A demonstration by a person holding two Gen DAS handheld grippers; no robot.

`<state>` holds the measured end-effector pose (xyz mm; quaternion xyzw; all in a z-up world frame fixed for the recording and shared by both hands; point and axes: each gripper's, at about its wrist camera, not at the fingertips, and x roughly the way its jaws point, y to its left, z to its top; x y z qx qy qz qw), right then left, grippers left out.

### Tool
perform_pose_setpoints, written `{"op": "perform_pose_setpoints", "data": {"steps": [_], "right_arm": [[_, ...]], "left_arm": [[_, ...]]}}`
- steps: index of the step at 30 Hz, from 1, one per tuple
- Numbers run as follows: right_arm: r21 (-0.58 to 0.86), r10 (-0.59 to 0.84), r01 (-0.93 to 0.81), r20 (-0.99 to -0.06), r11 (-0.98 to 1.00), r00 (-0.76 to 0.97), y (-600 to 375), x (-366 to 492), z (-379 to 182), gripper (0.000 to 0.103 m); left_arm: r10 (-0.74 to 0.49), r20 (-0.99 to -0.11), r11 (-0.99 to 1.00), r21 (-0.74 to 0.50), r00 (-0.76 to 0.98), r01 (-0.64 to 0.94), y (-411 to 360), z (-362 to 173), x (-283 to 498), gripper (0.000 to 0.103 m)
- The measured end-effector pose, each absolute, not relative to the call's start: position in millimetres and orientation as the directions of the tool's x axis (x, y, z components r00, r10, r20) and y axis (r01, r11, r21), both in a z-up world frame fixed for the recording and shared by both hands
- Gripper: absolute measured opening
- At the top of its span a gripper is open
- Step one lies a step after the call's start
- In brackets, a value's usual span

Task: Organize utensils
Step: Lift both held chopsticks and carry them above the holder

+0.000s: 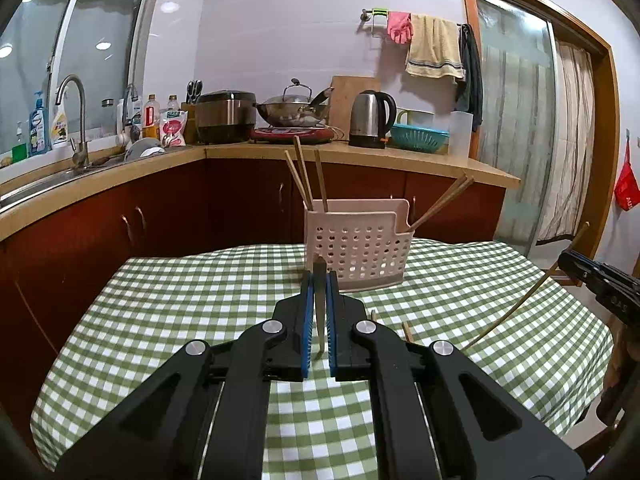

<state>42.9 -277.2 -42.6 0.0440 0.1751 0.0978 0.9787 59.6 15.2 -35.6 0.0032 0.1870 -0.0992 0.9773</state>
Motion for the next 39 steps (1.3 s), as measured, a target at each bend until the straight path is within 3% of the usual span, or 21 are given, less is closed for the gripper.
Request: {"op": "perform_pose_setpoints", "data": {"steps": [14, 27, 39], "right_arm": [[0.116, 0.233, -0.207, -0.296, 0.971, 0.926, -267, 64, -21, 0.006], [0.095, 0.261, -0.25, -0.14, 0.964, 0.955, -266, 100, 35, 0.006], [0.075, 0.26, -0.257, -0.032, 0.963, 0.965, -261, 173, 66, 0.006]], "left_arm": [[-0.253, -0.308, 0.967, -0.048, 0.917, 0.251, 10, -1, 85, 0.006], [-0.3, -0.151, 0.953, -0.012, 0.942, 0.301, -13, 65, 120, 0.006], [-0.269, -0.07, 0.963, 0.004, 0.961, 0.27, -34, 95, 189, 0.006]]}}
